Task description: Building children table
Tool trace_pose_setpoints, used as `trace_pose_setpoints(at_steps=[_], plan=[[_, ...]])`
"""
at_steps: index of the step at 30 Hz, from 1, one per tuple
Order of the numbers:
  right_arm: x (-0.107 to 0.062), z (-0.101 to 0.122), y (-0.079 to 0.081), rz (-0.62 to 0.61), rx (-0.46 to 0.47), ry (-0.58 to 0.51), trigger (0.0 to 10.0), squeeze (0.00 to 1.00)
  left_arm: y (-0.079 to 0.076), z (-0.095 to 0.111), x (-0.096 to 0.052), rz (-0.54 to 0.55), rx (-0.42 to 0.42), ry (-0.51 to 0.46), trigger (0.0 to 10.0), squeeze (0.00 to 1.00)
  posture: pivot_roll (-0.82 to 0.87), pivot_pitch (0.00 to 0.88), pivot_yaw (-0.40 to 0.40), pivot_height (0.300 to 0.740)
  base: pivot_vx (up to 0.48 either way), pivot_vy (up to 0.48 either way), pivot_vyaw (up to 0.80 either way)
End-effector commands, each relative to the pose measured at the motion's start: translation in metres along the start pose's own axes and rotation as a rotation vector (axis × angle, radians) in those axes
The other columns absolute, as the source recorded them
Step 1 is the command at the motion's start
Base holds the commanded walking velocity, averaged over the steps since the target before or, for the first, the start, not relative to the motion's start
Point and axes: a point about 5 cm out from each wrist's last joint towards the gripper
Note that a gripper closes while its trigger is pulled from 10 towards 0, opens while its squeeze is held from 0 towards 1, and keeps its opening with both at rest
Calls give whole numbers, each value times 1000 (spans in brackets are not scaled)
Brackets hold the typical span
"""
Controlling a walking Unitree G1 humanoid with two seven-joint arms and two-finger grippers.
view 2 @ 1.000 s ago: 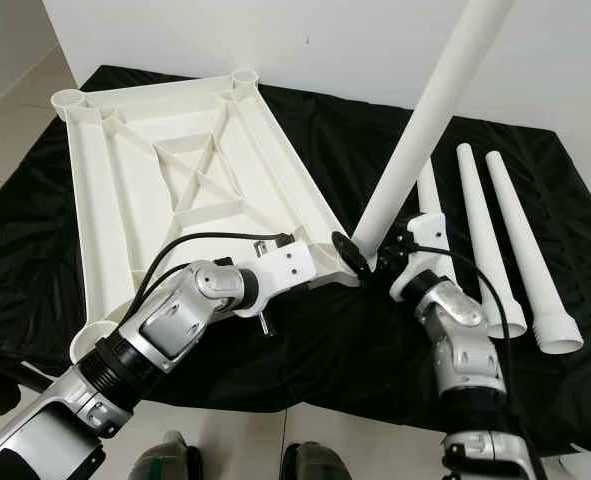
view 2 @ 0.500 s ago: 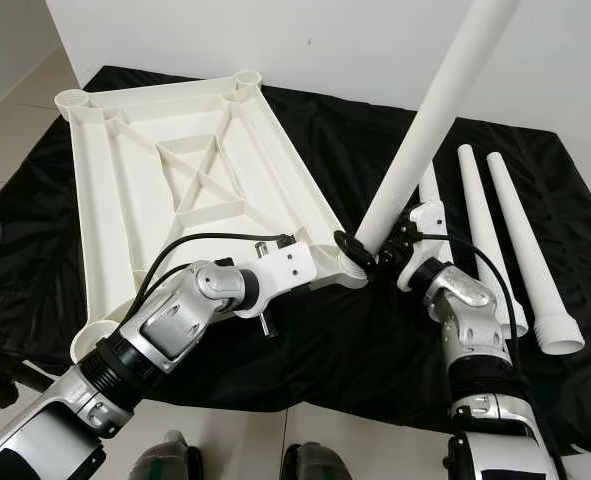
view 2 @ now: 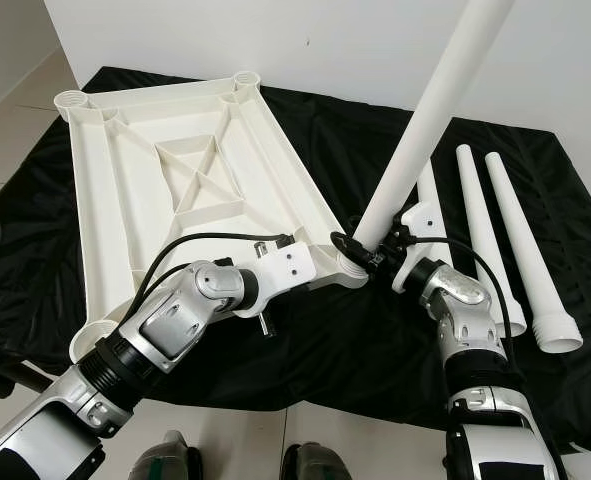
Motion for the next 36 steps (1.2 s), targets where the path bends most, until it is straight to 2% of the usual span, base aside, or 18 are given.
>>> trace_pose_setpoints(at_steps=[1,9,11,14,16,28,31,33,35,36], plan=[[-9,-10,0,-18,41,46,10000,0,-3,3,2,-19,40,3,10000,0,-50,15,-35,740,0,0,0],[-6,-5,4,-116,74,0,10000,0,-3,3,2,-18,35,1,10000,0,-52,25,-38,740,0,0,0],[0,1,11,-197,79,-31,10000,0,-3,3,1,-16,32,1,10000,0,-50,30,-40,740,0,0,0],[5,5,16,-247,81,-46,10000,0,-3,2,1,-16,29,1,10000,0,-49,30,-41,740,0,0,0],[12,10,24,-304,83,-54,10000,0,-4,2,1,-16,28,2,10000,0,-48,33,-42,740,0,0,0],[26,16,43,-416,121,-32,10000,0,-4,2,1,-15,25,3,10000,0,-45,34,-45,740,0,0,0],[40,27,61,-608,178,-18,10000,0,-4,1,0,-12,23,2,10000,0,-41,34,-48,740,0,0,0],[40,27,61,-608,178,-18,10000,0,-4,1,0,-12,23,2,10000,0,-41,34,-48,740,0,0,0],[43,26,68,-717,178,48,10000,0,-4,1,1,-12,21,2,10000,0,-39,35,-51,740,0,0,0],[43,26,68,-717,178,48,10000,0,-4,1,1,-12,21,2,10000,0,-39,35,-51,740,0,0,0]])
Point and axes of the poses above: a point about 5 cm out from each wrist's last joint towards the gripper, its own x axis pointing out of the wrist towards the gripper, its own z axis along the axis of the wrist's last joint, y = z × x, and after that the axes turned 14 degrees about -x, right-handed
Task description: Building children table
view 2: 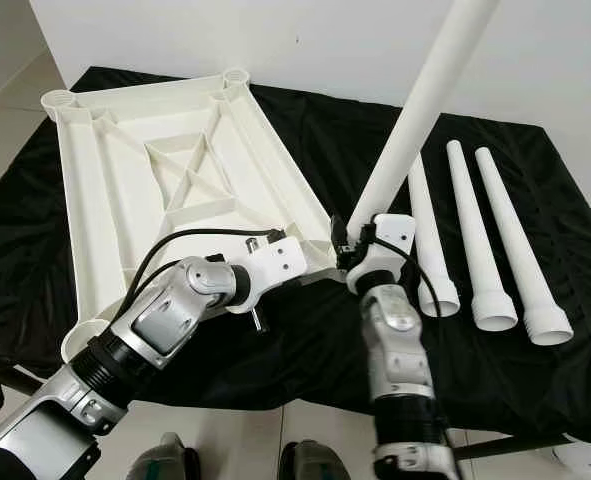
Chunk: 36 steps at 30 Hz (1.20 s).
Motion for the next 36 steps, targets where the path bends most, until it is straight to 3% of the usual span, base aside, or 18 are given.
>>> trace_pose_setpoints(at_steps=[1,9,10,11,18,23,24,28,36], plan=[[-1,4,19,6,44,12,10000,0,-11,4,5,-34,32,-5,10000,0,-38,36,-52,740,0,0,0],[-2,4,13,-36,41,27,10000,0,-12,3,5,-36,29,-2,10000,0,-36,35,-55,740,0,0,0],[-3,5,13,-42,42,30,10000,271,-13,3,5,-36,29,-3,10000,0,-35,34,-56,740,0,0,0],[-4,5,13,-47,47,30,10000,1000,-13,3,5,-36,29,-3,10000,0,-35,31,-57,740,0,0,0],[-6,10,14,-43,79,8,10000,1000,-14,3,5,-38,31,-3,10000,0,-37,26,-58,740,0,0,0],[-7,11,0,-25,63,-23,10000,1000,-14,3,6,-39,33,-5,10000,0,-40,20,-61,740,0,0,0],[-7,11,-7,-6,52,-35,10000,0,-15,4,7,-40,35,-5,10000,0,-40,17,-62,740,0,0,0],[-8,7,-24,82,2,-57,10000,0,-14,4,7,-40,38,-6,10000,0,-40,14,-63,740,0,0,0],[-10,3,-31,148,-11,-65,10000,0,-15,4,7,-39,38,-7,10000,0,-41,8,-62,740,0,0,0]])
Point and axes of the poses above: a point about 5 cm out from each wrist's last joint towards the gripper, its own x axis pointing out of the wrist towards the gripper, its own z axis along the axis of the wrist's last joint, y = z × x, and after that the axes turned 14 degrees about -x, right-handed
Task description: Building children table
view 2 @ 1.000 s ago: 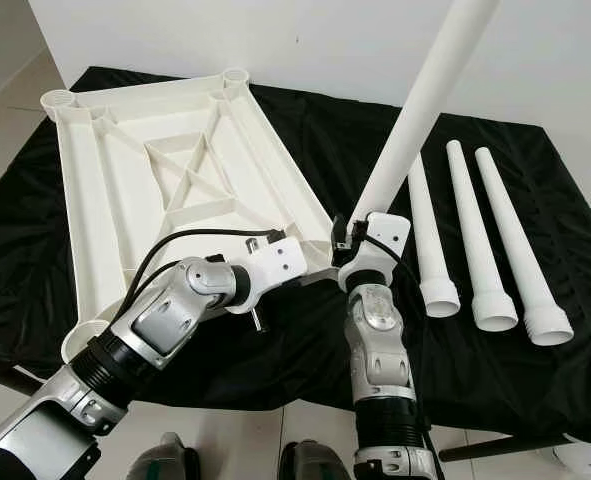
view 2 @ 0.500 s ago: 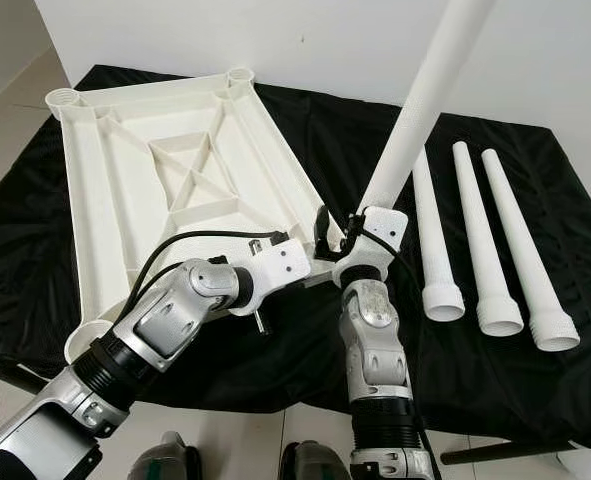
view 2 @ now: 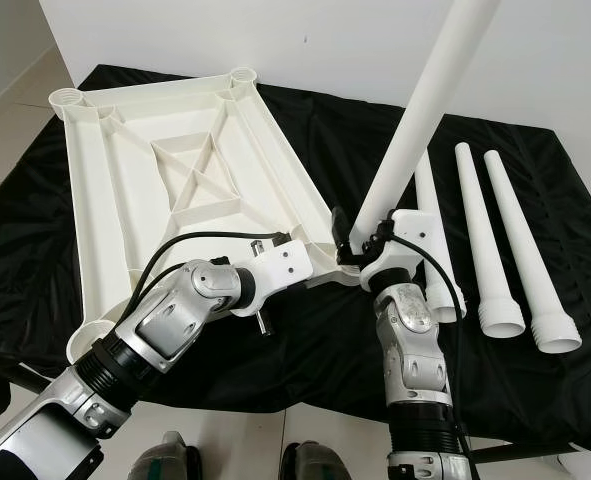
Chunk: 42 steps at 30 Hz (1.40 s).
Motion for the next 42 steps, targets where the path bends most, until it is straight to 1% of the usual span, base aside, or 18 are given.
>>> trace_pose_setpoints(at_steps=[1,2,3,4,6,7,9,10,11,12,16,17,23,29,30,32,33,42], plan=[[-4,-5,-8,40,1,-1,10000,0,-8,1,4,-19,32,2,10000,0,-41,8,-62,740,0,0,0],[-4,-5,-8,40,1,-1,10000,0,-8,1,4,-19,32,2,10000,0,-41,8,-62,740,0,0,0],[-5,-7,-10,123,2,-9,10000,0,-7,2,4,-19,34,2,10000,0,-41,8,-62,740,0,0,0],[-5,-7,-10,123,2,-9,10000,0,-7,2,4,-19,34,2,10000,0,-41,8,-62,740,0,0,0],[-7,-8,-13,280,-18,-26,10000,0,-6,2,4,-19,38,1,10000,0,-47,2,-54,740,0,0,0],[-7,-8,-13,280,-18,-26,10000,0,-6,2,4,-19,38,1,10000,0,-47,2,-54,740,0,0,0],[-7,-9,-18,356,-28,-29,10000,0,-6,2,5,-20,41,1,10000,0,-50,1,-51,740,0,0,0],[-7,-9,-18,356,-28,-29,10000,0,-6,2,5,-20,41,1,10000,0,-50,1,-51,740,0,0,0],[-4,-10,-25,413,-33,-16,10000,0,-6,3,5,-23,43,1,10000,0,-50,2,-50,740,0,0,0],[-3,-10,-26,429,-35,-11,10000,0,-6,3,5,-23,43,0,10000,0,-50,2,-50,740,0,0,0],[-2,-12,-30,463,-36,-2,10000,0,-5,3,5,-22,44,0,10000,0,-51,1,-49,740,0,0,0],[-1,-13,-33,473,-56,1,10000,0,-5,4,5,-21,45,0,10000,0,-50,3,-47,740,0,0,0],[3,-17,-47,494,-91,23,10000,0,-5,4,4,-21,46,1,10000,0,-51,9,-42,740,0,0,0],[5,-18,-55,507,-113,28,10000,0,-5,4,4,-23,45,2,10000,0,-51,18,-40,740,0,0,0],[6,-18,-57,511,-109,28,2980,0,-4,4,4,-23,44,2,10000,0,-50,20,-40,740,0,0,0],[6,-18,-57,511,-109,28,2980,0,-4,4,4,-23,44,2,10000,0,-50,20,-40,740,0,0,0],[6,-19,-58,515,-103,26,0,0,-4,4,4,-22,43,2,10000,0,-50,20,-40,740,0,0,0],[3,-21,-56,547,-75,18,0,0,-3,3,3,-18,39,4,10000,0,-50,26,-42,740,0,0,0]])
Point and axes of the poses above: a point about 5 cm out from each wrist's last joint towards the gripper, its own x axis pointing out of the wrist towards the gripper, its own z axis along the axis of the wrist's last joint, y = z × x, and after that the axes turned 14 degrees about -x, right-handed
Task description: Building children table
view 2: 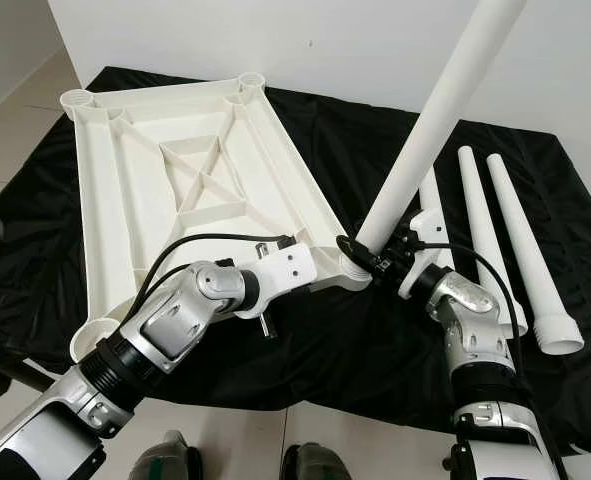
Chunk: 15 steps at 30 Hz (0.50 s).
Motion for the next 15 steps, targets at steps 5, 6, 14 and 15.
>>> trace_pose_setpoints(at_steps=[5,6,14,15], plan=[[-8,-3,1,-38,34,3,10000,0,-3,3,1,-12,32,1,10000,0,-52,32,-43,740,0,0,0],[-8,-3,1,-38,34,3,10000,0,-3,3,1,-12,32,1,10000,0,-52,32,-43,740,0,0,0],[-6,1,12,-97,78,-27,10000,0,-4,2,1,-11,28,0,10000,0,-50,37,-51,740,0,0,0],[-5,2,14,-118,76,-35,10000,0,-4,2,1,-10,26,-1,10000,0,-48,37,-53,740,0,0,0]])
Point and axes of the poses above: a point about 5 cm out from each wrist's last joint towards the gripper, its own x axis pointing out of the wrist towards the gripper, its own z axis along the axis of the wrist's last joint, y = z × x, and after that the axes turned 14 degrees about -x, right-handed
